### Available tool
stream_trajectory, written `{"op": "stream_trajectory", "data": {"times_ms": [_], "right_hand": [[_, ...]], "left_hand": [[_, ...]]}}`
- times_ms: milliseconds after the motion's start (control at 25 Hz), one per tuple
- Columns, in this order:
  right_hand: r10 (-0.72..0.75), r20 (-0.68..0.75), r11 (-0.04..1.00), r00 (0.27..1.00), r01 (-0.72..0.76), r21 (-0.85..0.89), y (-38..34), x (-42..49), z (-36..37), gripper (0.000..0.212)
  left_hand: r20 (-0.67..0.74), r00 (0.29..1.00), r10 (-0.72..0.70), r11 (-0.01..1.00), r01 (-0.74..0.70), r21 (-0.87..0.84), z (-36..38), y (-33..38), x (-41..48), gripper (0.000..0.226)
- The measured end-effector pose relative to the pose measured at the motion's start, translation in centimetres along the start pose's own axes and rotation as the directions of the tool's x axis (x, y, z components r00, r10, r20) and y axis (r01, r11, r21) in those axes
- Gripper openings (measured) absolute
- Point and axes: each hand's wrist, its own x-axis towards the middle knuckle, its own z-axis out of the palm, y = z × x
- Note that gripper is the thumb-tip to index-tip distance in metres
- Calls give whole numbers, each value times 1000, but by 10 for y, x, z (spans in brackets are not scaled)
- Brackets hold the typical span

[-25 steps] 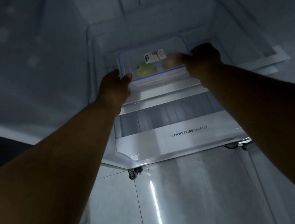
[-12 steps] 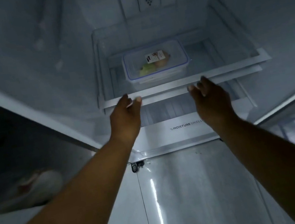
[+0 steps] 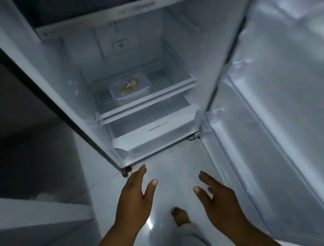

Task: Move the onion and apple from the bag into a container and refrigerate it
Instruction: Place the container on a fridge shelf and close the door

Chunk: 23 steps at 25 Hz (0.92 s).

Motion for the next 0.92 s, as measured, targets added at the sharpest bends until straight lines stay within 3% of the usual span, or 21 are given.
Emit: {"op": "stream_trajectory", "data": {"times_ms": [160,280,440,560,640,680,760,840,920], "right_hand": [[-90,-246,993,965,69,-94,-20,-100,-75,55],[-210,-447,968,869,121,-219,-34,-159,-139,57],[-418,-694,896,587,138,-423,-47,-216,-228,50],[-534,-754,831,384,75,-551,-49,-241,-288,45],[-574,-761,792,304,-33,-610,-46,-251,-323,43],[-569,-765,774,303,-117,-622,-43,-253,-336,45],[-495,-784,750,375,-271,-603,-34,-255,-354,52],[-386,-790,776,477,-296,-558,-22,-254,-357,58],[-342,-783,798,519,-279,-534,-12,-252,-350,62]], "left_hand": [[117,977,180,983,-183,16,-4,67,-55,66],[244,879,410,897,-437,63,12,134,-73,69],[293,673,679,695,-718,39,41,241,-90,63],[227,480,848,482,-875,49,63,309,-106,62],[237,351,906,344,-936,71,79,341,-119,63],[262,300,917,289,-954,81,87,349,-125,64],[336,243,910,221,-970,104,104,353,-133,66],[396,240,886,208,-970,124,117,348,-136,67],[389,254,886,215,-966,140,122,340,-137,67]]}}
